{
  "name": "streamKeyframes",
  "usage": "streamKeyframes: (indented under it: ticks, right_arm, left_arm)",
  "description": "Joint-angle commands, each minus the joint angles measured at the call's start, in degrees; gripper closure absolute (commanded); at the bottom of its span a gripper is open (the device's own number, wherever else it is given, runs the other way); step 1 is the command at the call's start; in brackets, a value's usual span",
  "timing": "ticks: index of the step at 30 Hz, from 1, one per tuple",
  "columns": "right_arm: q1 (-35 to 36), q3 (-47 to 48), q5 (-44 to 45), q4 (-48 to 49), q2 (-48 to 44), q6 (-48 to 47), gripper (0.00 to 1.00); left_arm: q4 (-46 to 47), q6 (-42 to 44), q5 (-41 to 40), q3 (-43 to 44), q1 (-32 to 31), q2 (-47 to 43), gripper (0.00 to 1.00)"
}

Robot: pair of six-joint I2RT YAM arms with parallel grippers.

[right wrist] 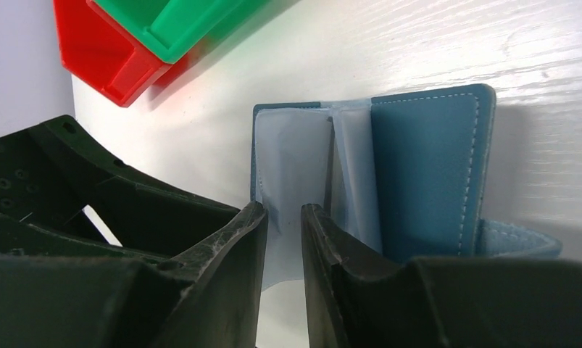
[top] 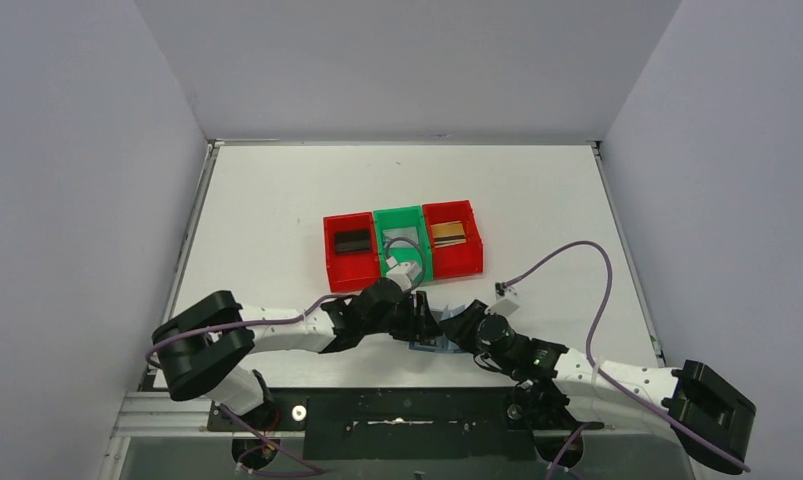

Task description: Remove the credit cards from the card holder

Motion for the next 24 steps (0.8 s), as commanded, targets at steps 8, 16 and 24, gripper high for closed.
streamKeyframes:
  ticks: [8, 16, 24]
  right_arm:
    - [-0.9, 0.9, 3.9, -3.9, -4.6, 1.1, 0.69]
    - [-1.1, 4.5, 6.3, -12.8, -7.2, 0.7, 0.61]
    - [-1.1, 9.3, 10.1, -23.3, -10.0, -0.3, 0.46]
  left_arm:
    - [12.0, 2.6, 11.4, 5.7, -0.6, 6.5, 0.56]
    - [13.5, 4.0, 12.1, 8.5, -1.4, 10.1, 0.57]
    - [12.5, 7.1, 12.9, 13.4, -2.4, 14.4, 0.57]
